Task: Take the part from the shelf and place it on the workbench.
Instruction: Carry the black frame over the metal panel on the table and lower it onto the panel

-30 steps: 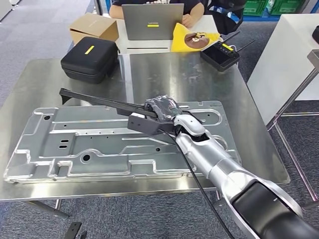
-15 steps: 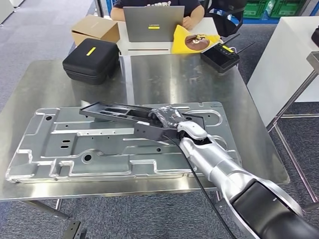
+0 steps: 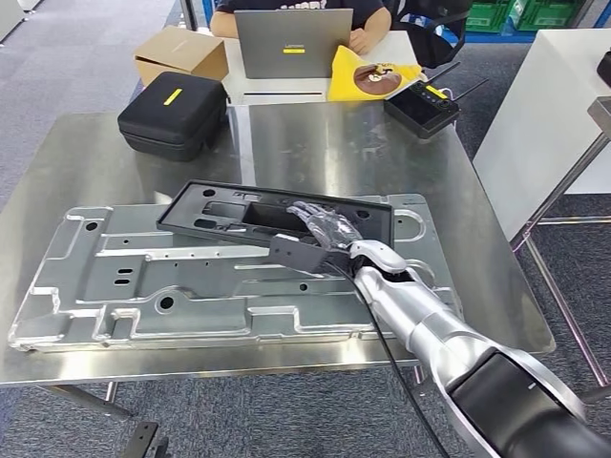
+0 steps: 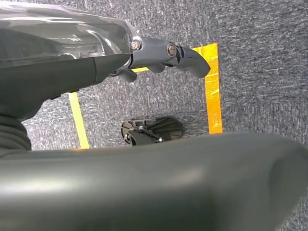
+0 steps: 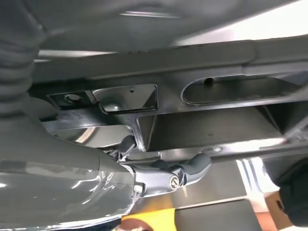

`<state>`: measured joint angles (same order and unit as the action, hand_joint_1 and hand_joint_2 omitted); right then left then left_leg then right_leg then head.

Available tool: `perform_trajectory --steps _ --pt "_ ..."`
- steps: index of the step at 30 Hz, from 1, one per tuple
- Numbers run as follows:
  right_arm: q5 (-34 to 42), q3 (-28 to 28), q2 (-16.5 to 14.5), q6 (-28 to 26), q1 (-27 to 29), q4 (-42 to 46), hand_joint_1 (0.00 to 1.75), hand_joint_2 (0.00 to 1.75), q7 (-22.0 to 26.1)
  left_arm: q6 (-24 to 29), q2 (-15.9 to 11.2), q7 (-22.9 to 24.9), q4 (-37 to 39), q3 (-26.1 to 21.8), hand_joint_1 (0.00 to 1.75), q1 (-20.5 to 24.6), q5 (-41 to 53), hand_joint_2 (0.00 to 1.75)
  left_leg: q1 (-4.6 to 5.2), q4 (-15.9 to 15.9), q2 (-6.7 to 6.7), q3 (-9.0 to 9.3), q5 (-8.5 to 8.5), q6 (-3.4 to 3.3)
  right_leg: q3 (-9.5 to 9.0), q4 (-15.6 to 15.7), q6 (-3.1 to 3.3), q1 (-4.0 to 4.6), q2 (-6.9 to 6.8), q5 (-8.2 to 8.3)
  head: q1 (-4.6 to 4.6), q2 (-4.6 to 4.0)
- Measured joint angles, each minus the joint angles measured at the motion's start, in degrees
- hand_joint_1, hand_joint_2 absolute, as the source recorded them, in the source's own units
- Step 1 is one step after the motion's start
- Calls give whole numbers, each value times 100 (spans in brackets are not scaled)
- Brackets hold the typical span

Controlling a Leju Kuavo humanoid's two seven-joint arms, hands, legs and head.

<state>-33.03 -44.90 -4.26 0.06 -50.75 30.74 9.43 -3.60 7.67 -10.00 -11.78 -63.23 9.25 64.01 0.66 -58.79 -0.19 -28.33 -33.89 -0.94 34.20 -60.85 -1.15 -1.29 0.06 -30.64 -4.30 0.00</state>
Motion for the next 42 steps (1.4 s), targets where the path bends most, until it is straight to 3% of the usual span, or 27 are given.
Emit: perform_trajectory --steps 7,14,22,30,33,36,38,40,41,42 --pt "1572 622 223 727 230 695 0 0 854 6 3 -28 0 10 0 -7 -46 0 1 0 0 -5 0 0 4 0 0 0 -1 0 0 0" --pt "2936 1352 768 956 741 2529 0 0 1070 19 4 -144 0 6 0 -74 -202 0 1 -1 -1 -19 -2 -1 16 5 -1 -1 -3 0 1 0" --pt "3413 2164 1492 786 1516 4620 0 0 1223 -30 4 -316 0 -28 0 -174 -379 0 2 -2 -1 -28 -9 -4 23 7 -5 -1 -4 -3 2 0" --pt "3511 2950 2089 658 2342 5898 0 0 1397 -44 -1 -491 0 -81 0 -279 -452 0 17 -30 -3 -37 -28 -34 21 26 -25 -28 -13 5 1 0" --pt "3556 3267 2231 609 2748 6239 0 0 1541 -44 -17 -532 0 -99 0 -333 -499 0 36 -44 -4 -43 -30 -65 16 38 -66 -47 -15 23 1 0" --pt "3599 3600 2341 599 3150 6568 0 0 1680 -43 -25 -557 0 -120 0 -370 -526 0 9 101 8 13 87 -155 -6 57 -140 -49 -3 5 3 0" --pt "3625 3813 2396 598 3393 6729 0 0 1745 -39 -28 -578 0 -138 0 -385 -535 0 -38 219 26 55 169 -194 135 -270 -146 -28 5 -246 9 0" --pt "3652 4012 2420 598 3656 6849 0 0 1797 -31 -34 -597 0 -161 0 -416 -544 0 -44 228 32 51 184 -205 433 -942 -156 -19 4 -556 11 0" --pt "3662 4100 2424 601 3797 6903 0 0 1822 -28 -36 -605 0 -172 0 -433 -548 0 -46 223 33 50 181 -201 550 -1201 -168 -24 3 -611 11 0" --pt "3667 4184 2423 604 3929 6955 0 0 1851 -27 -36 -610 0 -179 0 -446 -553 0 -50 216 32 49 174 -192 589 -1287 -183 -28 1 -561 11 0"
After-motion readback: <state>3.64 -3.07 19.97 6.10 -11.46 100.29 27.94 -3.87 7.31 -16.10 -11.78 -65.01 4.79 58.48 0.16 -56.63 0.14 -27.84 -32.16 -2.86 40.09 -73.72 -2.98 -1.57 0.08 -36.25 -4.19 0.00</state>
